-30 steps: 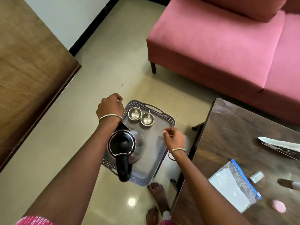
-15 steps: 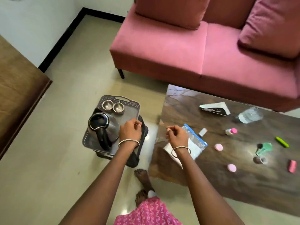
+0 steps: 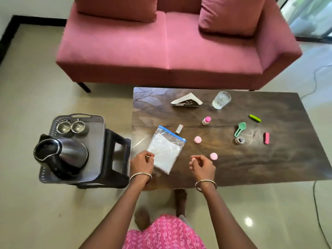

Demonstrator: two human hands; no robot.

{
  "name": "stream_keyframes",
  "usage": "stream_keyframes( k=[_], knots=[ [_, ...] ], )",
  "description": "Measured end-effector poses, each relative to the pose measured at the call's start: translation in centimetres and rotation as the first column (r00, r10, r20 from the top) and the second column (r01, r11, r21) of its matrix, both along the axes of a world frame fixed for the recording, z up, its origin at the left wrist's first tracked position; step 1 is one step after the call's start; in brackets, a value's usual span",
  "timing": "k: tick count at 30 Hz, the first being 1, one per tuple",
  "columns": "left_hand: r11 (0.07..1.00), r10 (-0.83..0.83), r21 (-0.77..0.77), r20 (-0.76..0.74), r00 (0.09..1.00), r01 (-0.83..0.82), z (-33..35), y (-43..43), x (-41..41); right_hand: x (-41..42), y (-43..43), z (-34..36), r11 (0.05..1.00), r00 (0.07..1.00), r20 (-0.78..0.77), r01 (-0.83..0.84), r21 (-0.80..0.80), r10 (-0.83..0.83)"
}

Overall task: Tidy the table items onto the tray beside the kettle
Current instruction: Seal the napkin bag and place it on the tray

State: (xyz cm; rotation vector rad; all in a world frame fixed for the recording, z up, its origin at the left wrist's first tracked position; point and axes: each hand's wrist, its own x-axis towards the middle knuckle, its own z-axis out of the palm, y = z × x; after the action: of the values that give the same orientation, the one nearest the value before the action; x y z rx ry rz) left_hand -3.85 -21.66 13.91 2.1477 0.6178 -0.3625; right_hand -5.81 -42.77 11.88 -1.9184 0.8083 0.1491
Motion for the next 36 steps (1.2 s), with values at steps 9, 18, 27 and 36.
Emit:
stream_keyframes(
  k=[9,18,27,36],
  knots=[
    [0.996,-0.040,0.083,-0.056,0.998,0.044,-6.0,-7.8,4.1,5.0,-6.7,-7.0,0.998,0.977,-0.207,-0.036,0.047,0.045],
    [0.972,-0.144,0.165,-0.141,0.980,0.166,-13.4,-14.7,8.5,14.3,-6.2,-14.0,0.970,0.923,-0.302,-0.215,0.111,0.239],
    [0.947,-0.209,0.201,-0.211,0.955,0.252,-16.5,-15.2,10.1,16.9,-3.4,-16.2,0.890,0.835,-0.347,-0.455,0.000,0.427],
    [0.944,-0.175,0.285,0.004,0.985,0.167,-12.2,-15.5,9.2,16.6,-4.4,-10.4,0.832,0.896,-0.387,0.039,0.554,0.217]
  ],
)
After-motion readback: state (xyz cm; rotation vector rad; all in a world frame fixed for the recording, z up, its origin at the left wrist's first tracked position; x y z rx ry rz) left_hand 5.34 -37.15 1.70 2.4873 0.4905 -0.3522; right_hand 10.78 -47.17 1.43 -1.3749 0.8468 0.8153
